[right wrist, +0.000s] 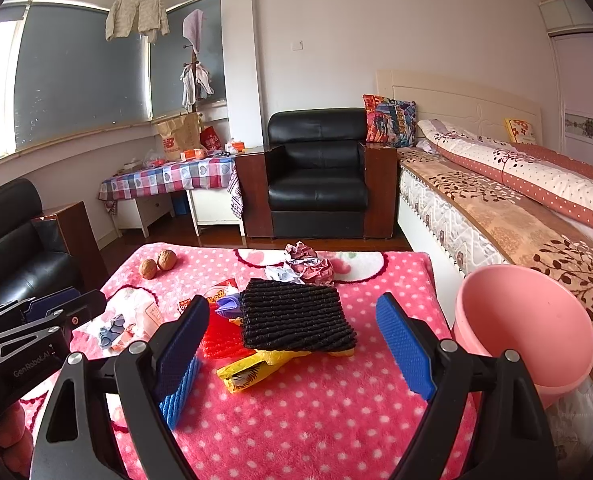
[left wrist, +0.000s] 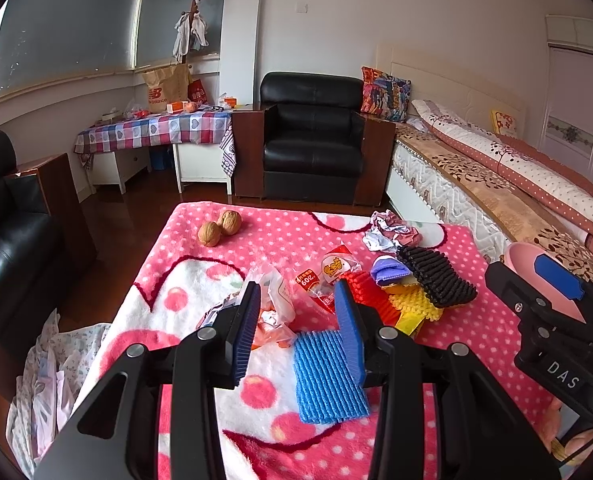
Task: Collect trash
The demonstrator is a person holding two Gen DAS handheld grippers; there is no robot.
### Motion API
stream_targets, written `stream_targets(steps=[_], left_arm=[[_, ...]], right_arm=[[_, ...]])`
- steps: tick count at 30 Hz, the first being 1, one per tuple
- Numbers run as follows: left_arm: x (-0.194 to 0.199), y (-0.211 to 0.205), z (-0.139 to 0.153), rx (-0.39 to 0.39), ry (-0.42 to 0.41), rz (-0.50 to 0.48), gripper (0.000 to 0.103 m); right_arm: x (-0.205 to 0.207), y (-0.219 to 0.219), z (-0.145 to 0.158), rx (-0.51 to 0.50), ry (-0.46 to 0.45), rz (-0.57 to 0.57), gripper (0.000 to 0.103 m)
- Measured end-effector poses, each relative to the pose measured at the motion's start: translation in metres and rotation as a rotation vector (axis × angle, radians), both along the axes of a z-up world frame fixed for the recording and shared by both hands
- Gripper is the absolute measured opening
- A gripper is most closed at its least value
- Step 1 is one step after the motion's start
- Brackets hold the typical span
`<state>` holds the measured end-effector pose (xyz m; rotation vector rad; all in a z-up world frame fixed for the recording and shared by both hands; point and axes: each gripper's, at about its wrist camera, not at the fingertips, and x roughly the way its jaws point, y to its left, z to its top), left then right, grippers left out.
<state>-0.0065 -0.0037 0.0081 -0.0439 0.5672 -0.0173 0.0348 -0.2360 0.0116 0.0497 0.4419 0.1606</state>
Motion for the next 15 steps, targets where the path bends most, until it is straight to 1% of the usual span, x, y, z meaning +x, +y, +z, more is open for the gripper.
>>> stream_targets(steps=[10,15], left_arm=[[-0.0001,-0.0003,0.0005,-0.012,0.003,-0.004,0.039],[0.0007,0.0022,-0.0007,-0.037,0.009,-0.004,0.039]], right_arm=[[0.0005,-0.001,-0.0006,0.0,0.001,-0.001,0.084],[0.0004,-0.0009,-0.0009,-0.001,0.0,-0.002,0.084]])
